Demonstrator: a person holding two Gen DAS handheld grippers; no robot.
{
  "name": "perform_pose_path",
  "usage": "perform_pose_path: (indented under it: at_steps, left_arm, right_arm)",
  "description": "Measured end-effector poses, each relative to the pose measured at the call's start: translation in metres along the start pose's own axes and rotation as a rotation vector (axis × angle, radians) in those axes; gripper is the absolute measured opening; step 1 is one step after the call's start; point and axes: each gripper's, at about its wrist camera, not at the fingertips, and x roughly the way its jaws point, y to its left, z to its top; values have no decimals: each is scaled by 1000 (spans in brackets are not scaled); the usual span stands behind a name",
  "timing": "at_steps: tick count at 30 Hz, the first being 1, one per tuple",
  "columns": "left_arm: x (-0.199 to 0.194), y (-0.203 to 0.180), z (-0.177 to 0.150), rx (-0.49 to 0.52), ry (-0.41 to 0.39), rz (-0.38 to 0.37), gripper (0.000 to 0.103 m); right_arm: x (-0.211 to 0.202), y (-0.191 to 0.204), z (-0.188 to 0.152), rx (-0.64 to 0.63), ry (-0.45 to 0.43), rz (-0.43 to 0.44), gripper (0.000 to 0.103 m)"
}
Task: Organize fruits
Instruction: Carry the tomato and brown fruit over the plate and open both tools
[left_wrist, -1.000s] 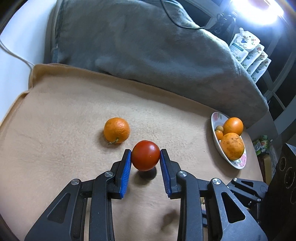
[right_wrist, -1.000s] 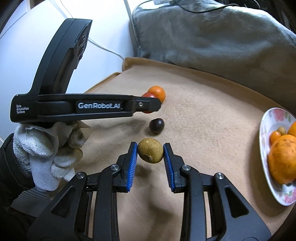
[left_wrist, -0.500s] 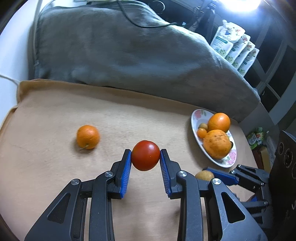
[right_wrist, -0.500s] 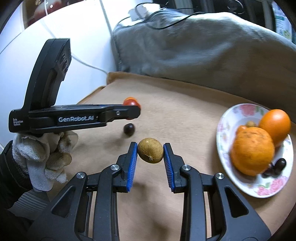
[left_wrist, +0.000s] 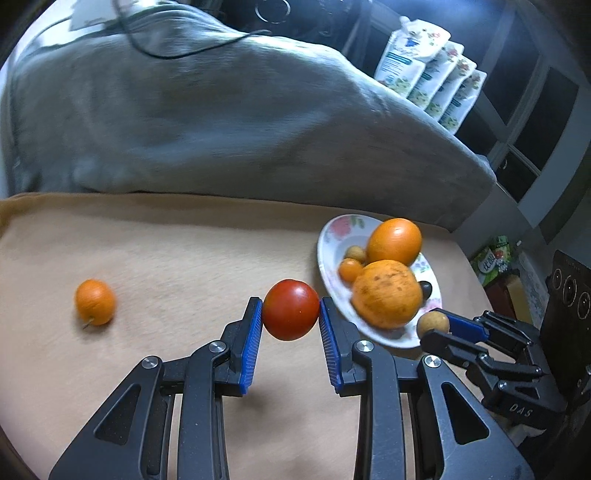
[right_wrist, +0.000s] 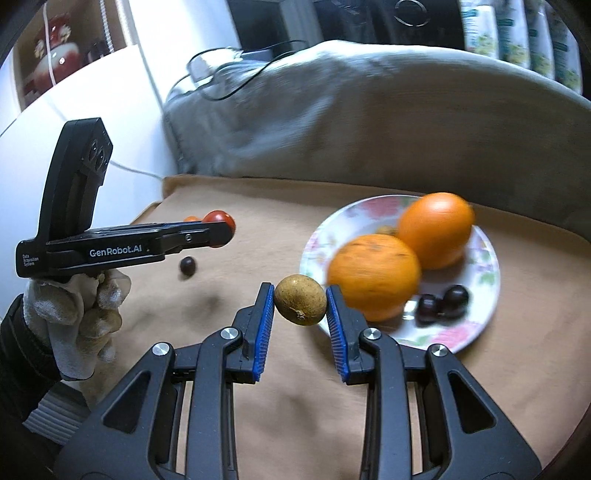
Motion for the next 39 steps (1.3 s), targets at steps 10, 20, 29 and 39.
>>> perform_pose_path:
  at_steps: [10, 20, 29, 39]
  left_arm:
    - [25, -27, 16, 52, 18, -18, 29]
    - [48, -41, 30, 78, 32, -15, 29]
    - [63, -48, 34, 97, 38, -1, 29]
    - [67, -53, 38, 122, 34, 19, 29]
  right_arm:
    - [-15, -44, -2, 59, -20, -56, 30]
    - [-9, -65, 2, 82, -15, -68, 30]
    - [-5, -70, 2, 80, -10, -81, 30]
    - [0, -68, 5, 67, -3, -91, 30]
